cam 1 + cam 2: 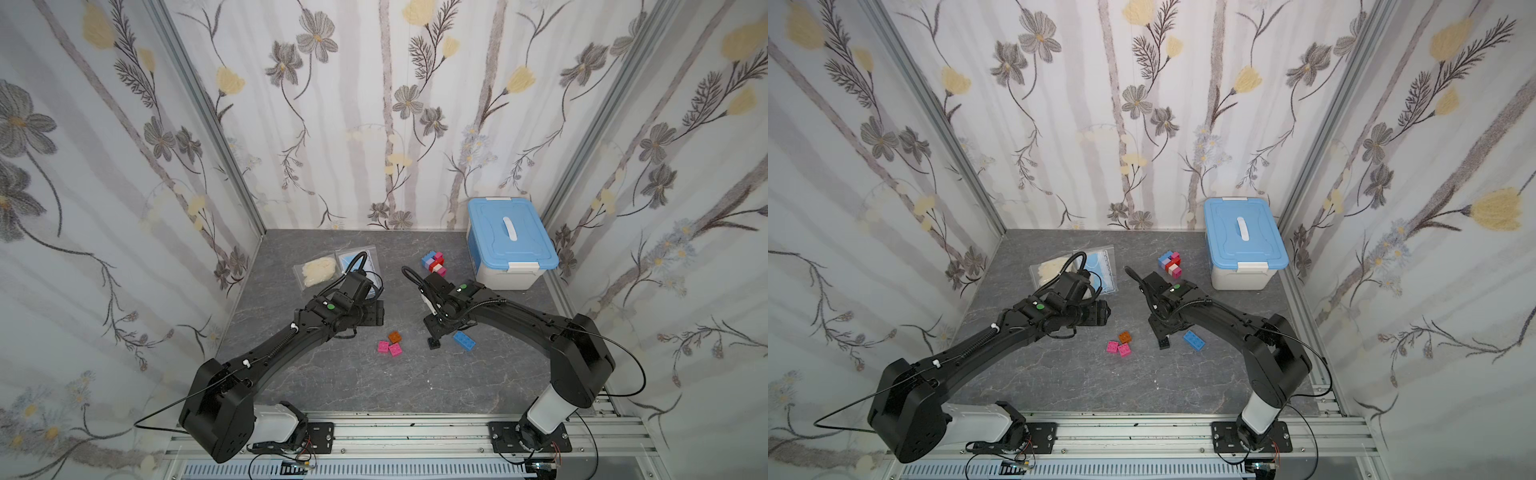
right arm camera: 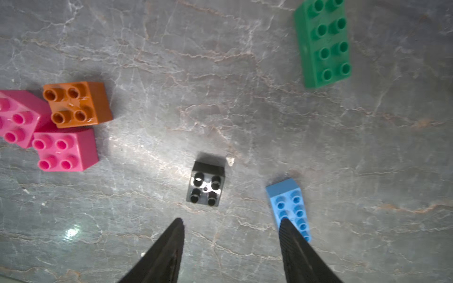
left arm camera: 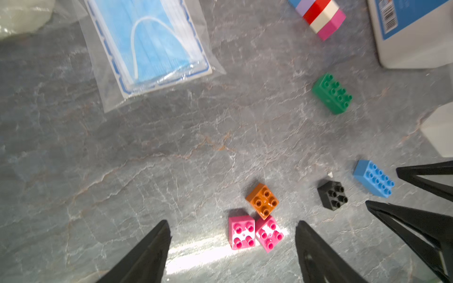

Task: Assemble the letter p with lego
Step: Place the lego brick at the center of the board, then adjust the lego brick at the center of the board.

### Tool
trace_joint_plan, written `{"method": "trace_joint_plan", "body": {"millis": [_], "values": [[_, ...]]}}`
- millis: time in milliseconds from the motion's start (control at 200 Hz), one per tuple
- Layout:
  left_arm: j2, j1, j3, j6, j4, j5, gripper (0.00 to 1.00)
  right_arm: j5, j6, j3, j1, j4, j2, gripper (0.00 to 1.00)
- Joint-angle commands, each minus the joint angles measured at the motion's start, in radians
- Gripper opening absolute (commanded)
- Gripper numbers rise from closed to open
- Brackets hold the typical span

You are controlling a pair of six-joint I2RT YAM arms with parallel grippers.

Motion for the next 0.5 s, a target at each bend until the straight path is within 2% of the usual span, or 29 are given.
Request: {"method": "trace_joint_plan", "body": {"millis": [0, 210, 495], "values": [[-0.001, -0.044, -0.035, -0.054, -0.080, -0.058, 0.82, -0.006, 0.133, -0.044, 0.034, 0.082, -0.030, 0.63], [-0.010, -0.099, -0.125, -0.118, -0.065, -0.084, 0.78, 0.022, 0.228, -0.101, 0.059, 0.127, -0.062, 0.62], [0.040, -0.107, -0.165, -0.121, 0.028, -0.072, 0.76, 0.004, 0.254, -0.097, 0.052, 0.160, 0.036, 0.62]]}}
